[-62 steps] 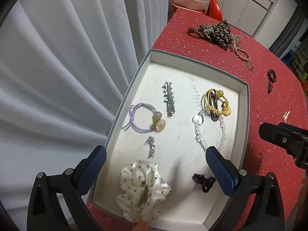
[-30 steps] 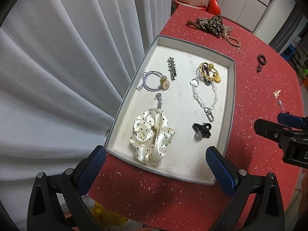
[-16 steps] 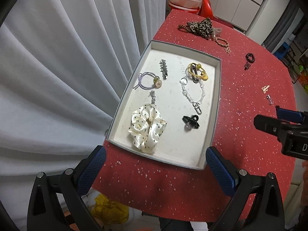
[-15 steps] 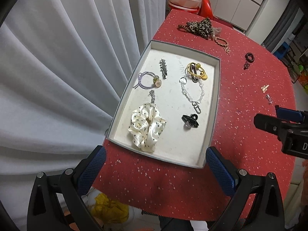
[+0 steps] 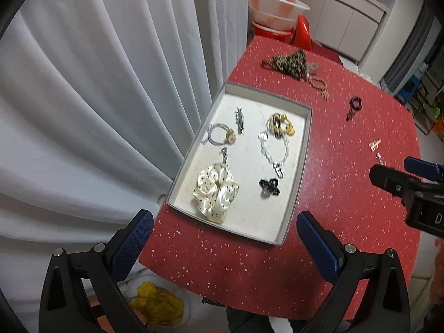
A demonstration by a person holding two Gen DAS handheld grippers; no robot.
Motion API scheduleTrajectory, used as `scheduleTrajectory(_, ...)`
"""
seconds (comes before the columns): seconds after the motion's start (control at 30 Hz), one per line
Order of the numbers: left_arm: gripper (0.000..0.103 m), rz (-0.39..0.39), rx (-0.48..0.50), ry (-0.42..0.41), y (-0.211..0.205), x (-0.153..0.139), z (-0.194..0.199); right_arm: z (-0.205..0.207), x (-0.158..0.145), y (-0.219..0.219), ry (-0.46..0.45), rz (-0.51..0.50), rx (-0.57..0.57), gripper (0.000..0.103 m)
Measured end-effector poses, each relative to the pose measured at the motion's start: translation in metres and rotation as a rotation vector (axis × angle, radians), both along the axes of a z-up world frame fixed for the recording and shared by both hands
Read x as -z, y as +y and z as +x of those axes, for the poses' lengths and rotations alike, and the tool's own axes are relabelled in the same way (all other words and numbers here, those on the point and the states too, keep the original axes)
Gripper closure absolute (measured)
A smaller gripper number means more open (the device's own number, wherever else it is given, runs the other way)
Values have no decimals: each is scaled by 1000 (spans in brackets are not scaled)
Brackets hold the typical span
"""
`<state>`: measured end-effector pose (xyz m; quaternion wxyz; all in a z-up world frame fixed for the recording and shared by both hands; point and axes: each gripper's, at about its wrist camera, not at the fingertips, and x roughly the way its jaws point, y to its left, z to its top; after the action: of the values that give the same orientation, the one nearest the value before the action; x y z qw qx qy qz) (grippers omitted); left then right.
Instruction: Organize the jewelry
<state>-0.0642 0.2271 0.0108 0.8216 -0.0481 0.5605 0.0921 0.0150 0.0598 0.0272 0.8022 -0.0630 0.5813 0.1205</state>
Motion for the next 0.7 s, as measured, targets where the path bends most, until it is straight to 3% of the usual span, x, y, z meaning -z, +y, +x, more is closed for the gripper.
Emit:
scheduleTrajectory(0.27, 0, 14, -48, -59, 4, -25, -3, -8, -31, 2, -94, 0, 1, 14)
scheduleTrajectory(0.7, 0, 18, -89, -105, 5, -44, -8, -14, -51, 2, -165, 3, 14, 14)
